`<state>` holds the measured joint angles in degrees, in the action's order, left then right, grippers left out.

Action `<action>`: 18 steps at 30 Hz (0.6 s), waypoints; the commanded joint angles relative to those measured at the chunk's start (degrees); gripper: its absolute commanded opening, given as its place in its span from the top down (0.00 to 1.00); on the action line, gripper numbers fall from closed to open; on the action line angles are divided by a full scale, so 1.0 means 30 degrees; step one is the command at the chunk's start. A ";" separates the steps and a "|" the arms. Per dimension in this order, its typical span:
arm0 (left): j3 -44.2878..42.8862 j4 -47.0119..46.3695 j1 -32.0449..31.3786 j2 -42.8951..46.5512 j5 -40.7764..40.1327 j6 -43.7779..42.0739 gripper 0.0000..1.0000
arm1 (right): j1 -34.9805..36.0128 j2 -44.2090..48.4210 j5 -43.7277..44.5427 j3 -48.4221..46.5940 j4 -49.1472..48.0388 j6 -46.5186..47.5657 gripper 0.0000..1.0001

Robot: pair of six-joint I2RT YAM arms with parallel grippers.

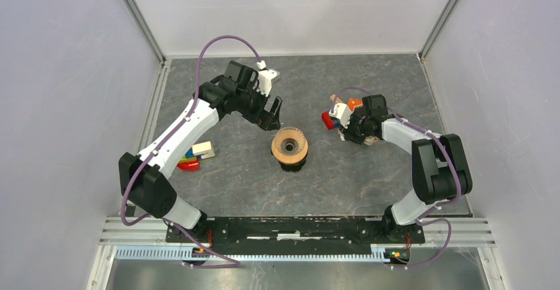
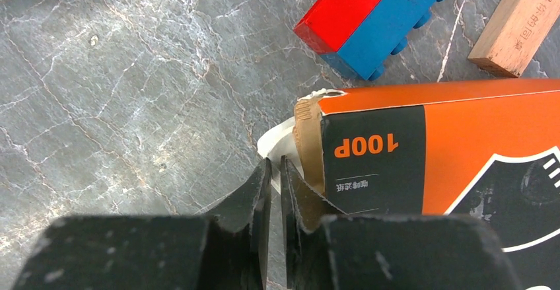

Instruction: Place the coffee filter in the dripper

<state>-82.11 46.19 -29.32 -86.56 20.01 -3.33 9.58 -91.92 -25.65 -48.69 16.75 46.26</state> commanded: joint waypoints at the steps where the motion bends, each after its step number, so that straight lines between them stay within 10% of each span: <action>1: 0.0086 -0.0369 0.0127 0.0766 0.0258 -0.1013 0.00 | -0.0053 -0.0076 -0.0505 -0.0674 -0.0342 -0.0244 0.83; 18: 0.0181 -0.0369 0.0128 0.0818 0.0261 -0.1052 0.00 | 0.0134 0.1389 0.0008 0.1450 -0.3178 -0.1056 0.77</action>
<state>-82.08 46.19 -29.32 -86.56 19.99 -3.36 9.63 -91.53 -25.82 -47.48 13.67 44.34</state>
